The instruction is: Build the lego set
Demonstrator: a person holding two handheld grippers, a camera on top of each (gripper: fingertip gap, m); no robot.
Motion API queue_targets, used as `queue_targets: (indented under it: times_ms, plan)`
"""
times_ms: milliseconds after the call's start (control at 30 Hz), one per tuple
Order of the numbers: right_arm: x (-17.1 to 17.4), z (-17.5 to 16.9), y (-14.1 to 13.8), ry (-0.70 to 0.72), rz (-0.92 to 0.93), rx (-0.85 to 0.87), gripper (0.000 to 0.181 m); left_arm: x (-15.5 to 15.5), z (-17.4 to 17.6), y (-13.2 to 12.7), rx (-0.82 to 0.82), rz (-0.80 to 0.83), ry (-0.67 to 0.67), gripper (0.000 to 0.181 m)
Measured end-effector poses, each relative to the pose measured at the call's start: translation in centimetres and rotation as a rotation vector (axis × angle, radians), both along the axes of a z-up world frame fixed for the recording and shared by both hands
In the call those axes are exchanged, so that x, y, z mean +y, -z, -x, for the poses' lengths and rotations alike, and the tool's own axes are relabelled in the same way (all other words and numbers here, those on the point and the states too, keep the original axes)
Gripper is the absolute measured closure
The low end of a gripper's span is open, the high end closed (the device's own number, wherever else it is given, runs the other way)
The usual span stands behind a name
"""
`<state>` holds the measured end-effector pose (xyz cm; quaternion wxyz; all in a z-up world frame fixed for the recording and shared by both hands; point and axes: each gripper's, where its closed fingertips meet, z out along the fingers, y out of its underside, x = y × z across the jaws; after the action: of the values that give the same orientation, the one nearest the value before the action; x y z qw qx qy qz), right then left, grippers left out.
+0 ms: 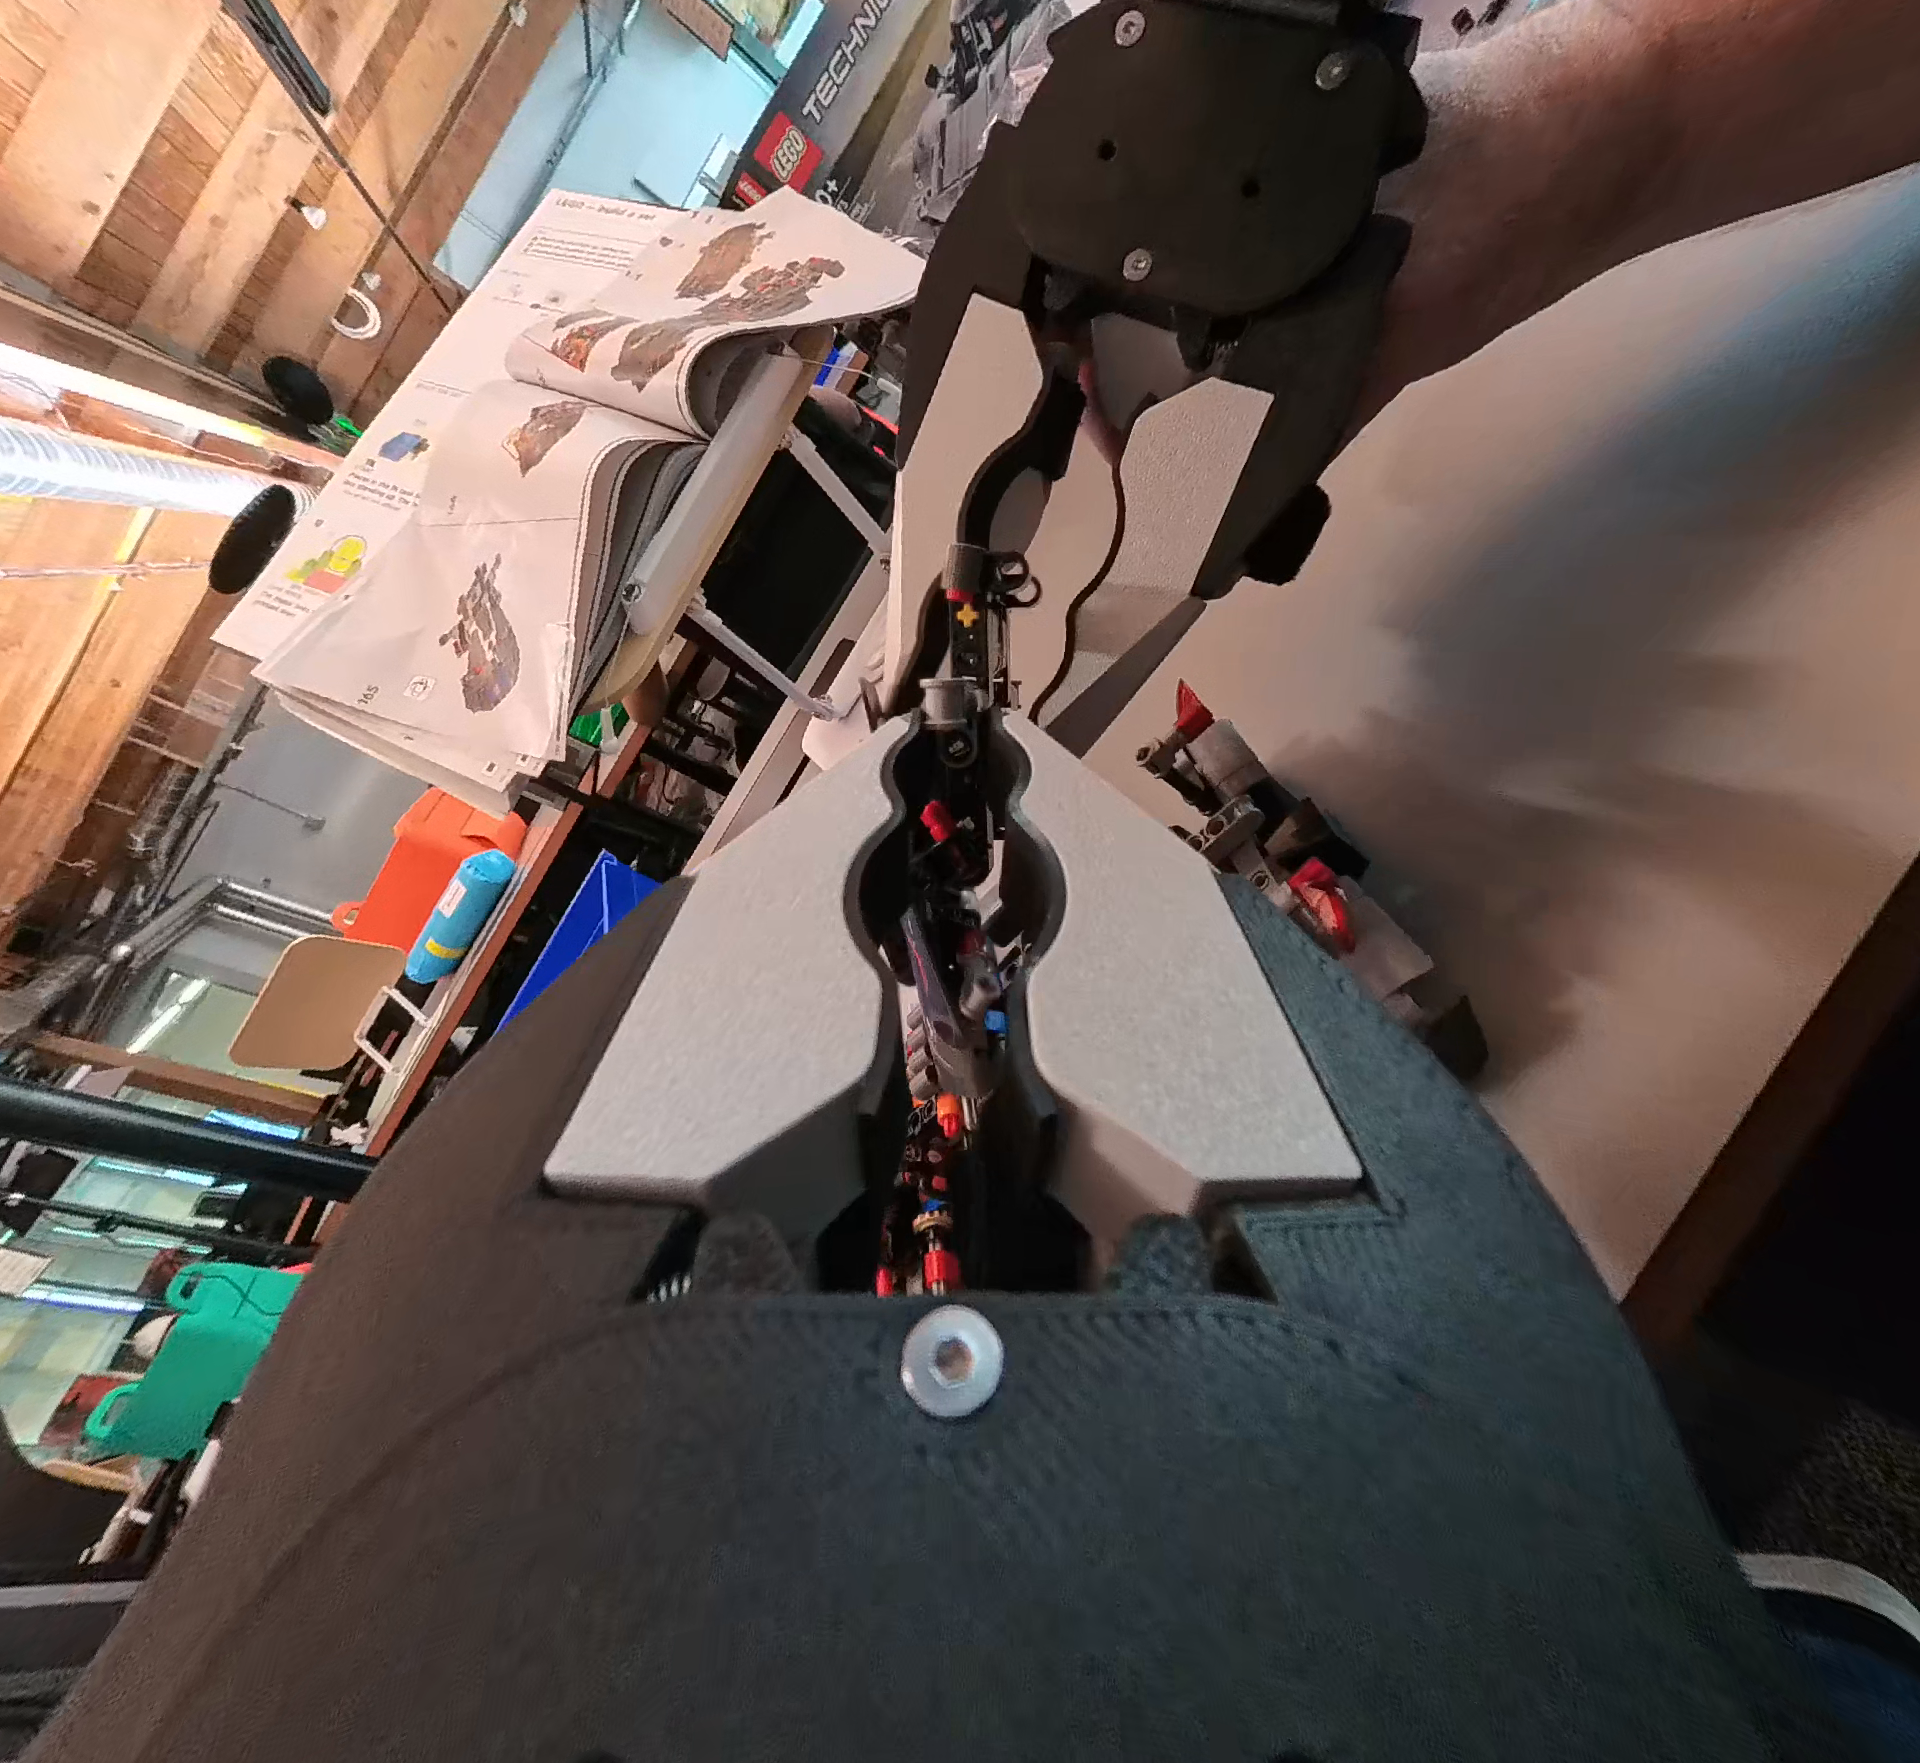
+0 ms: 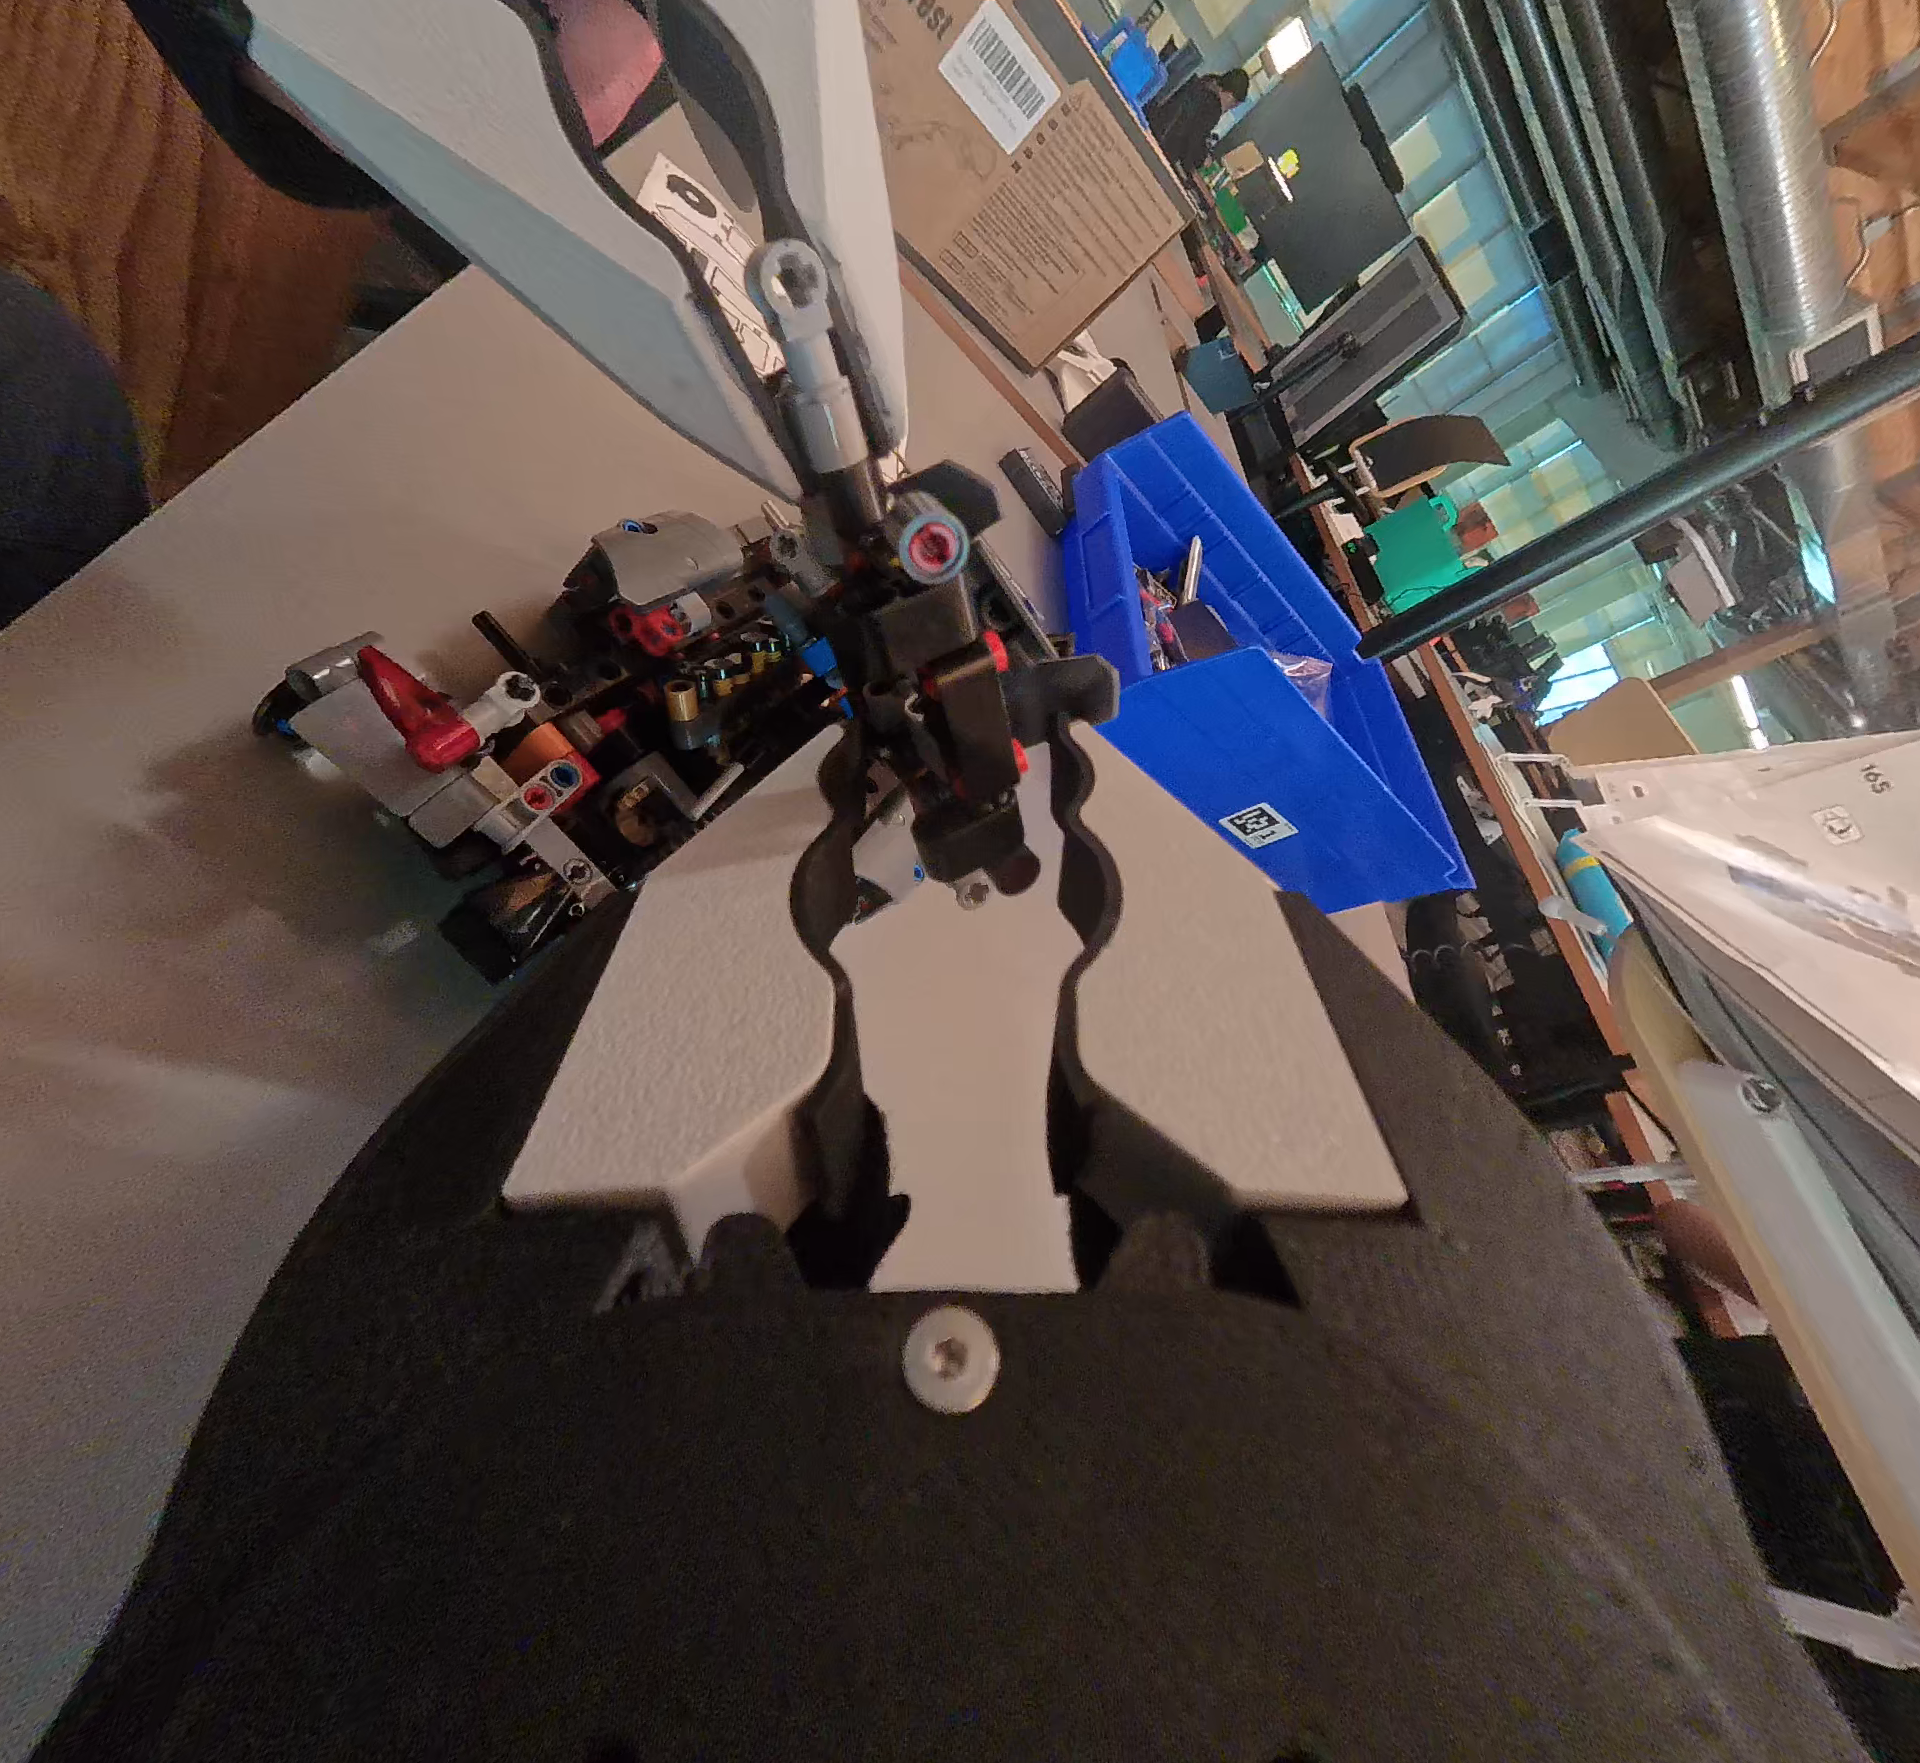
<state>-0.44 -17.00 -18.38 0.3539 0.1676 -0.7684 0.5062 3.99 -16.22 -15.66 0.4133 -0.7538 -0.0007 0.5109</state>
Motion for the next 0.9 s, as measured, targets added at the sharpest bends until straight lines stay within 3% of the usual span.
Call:
queue_targets:
  times_ms: [500, 700, 900]
  plan:
    - [0.1, 0.9, 0.6, 0.002, 0.025, -0.1, 0.125, 0.2, 0.6, 0.4, 0.022, -0.062, 0.047, 0.173]
    - [0.9, 0.9, 1.2, -0.02, -0.006, -0.127, 0.134, 0.6, 0.9, 0.4, 0.032, -0.053, 0.06, 0.173]
    - [1.2, 2.1, 0.6, 0.012, 0.025, -0.12, 0.125, 0.9, 1.6, 0.9, 0.035, -0.024, 0.079, 0.173]
